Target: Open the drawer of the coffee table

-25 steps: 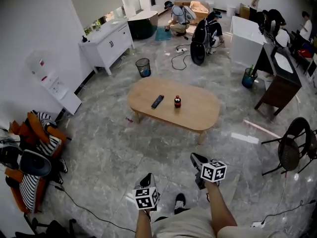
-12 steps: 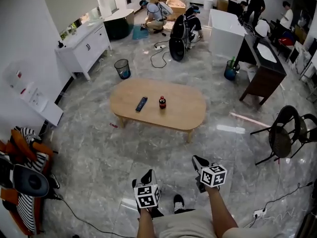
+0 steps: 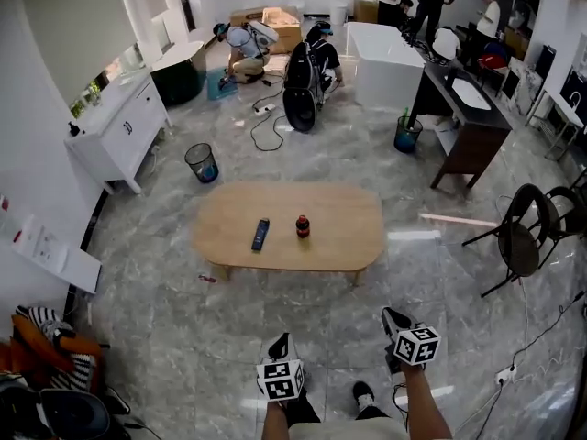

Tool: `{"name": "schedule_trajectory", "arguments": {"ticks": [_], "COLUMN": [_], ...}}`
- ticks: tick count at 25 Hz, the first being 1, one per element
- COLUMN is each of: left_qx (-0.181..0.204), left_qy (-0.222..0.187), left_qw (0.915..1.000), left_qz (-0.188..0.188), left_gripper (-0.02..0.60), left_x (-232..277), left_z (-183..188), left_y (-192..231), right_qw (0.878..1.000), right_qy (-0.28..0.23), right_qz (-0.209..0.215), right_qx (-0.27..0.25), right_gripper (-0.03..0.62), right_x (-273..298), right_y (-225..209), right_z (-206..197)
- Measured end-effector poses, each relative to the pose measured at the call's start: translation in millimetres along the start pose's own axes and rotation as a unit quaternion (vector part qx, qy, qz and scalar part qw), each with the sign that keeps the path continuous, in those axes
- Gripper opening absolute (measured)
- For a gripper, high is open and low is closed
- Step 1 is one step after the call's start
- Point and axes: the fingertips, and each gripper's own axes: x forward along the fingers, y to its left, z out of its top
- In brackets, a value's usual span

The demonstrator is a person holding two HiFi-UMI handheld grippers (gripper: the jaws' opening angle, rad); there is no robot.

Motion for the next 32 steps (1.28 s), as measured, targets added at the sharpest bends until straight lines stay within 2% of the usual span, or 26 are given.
{"name": "schedule_trajectory", "arguments": {"ticks": [3,6,12,16,20,22,27,30,32], "left_qx": [0.01,0.028,0.058,0.079,0.129,0.137,0.13,0.145,0.157], "left_qy": [0.008,0.027,0.049,0.029,0.009,0.001,-0.058,-0.088,-0.097], "left_qw": [0.9998,0.9989,0.9966,0.9957,0.9907,0.9901,0.9899,0.9855,0.9829], "left_qz": [-0.013,-0.026,-0.034,-0.039,-0.042,-0.03,0.003,-0.004,-0.005], "left_gripper": [0.011,0.011,0.011,0.011,0.011,0.011,0.011,0.011,0.011], "left_x": [19,41,104,137,179,209,286,347,385], "left_z": [15,13,-11,-20,-57,-78,-121,-148,-168], "left_y": [41,71,91,83,96,104,124,126,133], "right_qw": [1.0,0.999,0.998,0.998,0.999,0.998,0.994,0.987,0.983], "right_qy": [-0.002,-0.01,-0.03,-0.035,-0.031,-0.038,-0.101,-0.137,-0.144], "right_qz": [-0.02,-0.029,-0.044,-0.032,-0.02,-0.022,-0.022,-0.03,-0.037], "right_qx": [-0.011,-0.027,-0.033,-0.03,-0.036,-0.042,-0.042,-0.08,-0.106], "right_gripper": [0.015,0.015,0.015,0.015,0.015,0.015,0.015,0.015,0.015], "right_x": [27,52,96,115,148,166,210,238,263], "right_y": [11,20,-5,-24,-43,-64,-107,-130,-145], "right_z": [8,14,16,7,-44,-71,-109,-124,-145]}}
